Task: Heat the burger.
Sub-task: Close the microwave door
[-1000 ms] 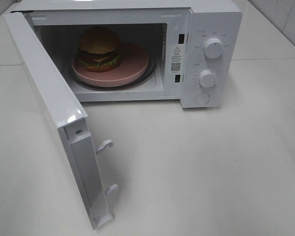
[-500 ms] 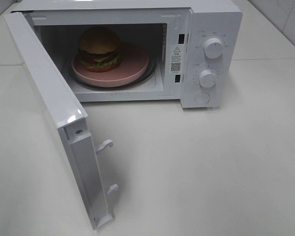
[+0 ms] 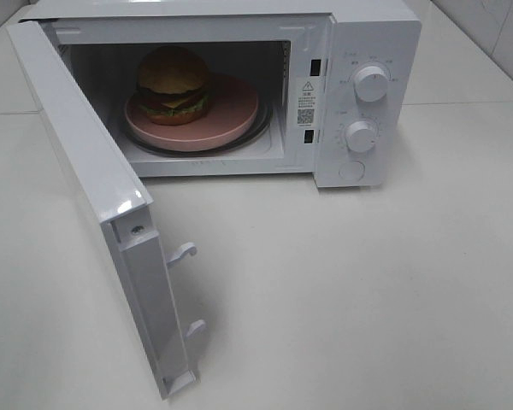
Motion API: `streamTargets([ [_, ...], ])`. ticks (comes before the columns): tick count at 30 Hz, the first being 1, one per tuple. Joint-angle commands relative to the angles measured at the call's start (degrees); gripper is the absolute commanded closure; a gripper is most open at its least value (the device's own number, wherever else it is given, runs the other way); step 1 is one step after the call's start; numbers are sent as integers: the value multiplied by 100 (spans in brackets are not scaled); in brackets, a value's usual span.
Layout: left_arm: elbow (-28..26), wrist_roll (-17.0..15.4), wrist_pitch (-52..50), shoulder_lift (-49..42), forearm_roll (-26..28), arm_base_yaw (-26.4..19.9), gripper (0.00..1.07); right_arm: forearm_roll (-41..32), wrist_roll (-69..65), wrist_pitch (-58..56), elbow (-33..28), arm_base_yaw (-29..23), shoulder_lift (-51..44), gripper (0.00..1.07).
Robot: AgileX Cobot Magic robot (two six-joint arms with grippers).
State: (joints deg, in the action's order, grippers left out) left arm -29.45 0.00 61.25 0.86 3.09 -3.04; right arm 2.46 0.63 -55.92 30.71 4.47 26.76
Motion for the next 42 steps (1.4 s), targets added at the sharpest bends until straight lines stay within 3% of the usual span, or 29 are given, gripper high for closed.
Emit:
streamTargets([
  [1, -11, 29, 11, -23, -11, 6, 6, -46, -103, 69, -241, 29, -728, 31],
  [12, -11, 29, 11, -23, -11, 6, 6, -172, -29, 92, -235, -11, -2017, 31],
  [16, -11, 29, 11, -23, -11, 6, 6, -172, -29, 69, -269, -355, -2429, 31],
  [23, -11, 29, 11, -23, -11, 6, 6, -172, -29, 69, -269, -481, -2882, 32],
  [33, -11, 0, 11, -17, -17, 6, 6, -172, -29, 69, -269, -928, -2871, 32],
  [42, -11, 0, 11, -17, -17, 6, 6, -143, -63, 69, -269, -928, -2871, 32],
])
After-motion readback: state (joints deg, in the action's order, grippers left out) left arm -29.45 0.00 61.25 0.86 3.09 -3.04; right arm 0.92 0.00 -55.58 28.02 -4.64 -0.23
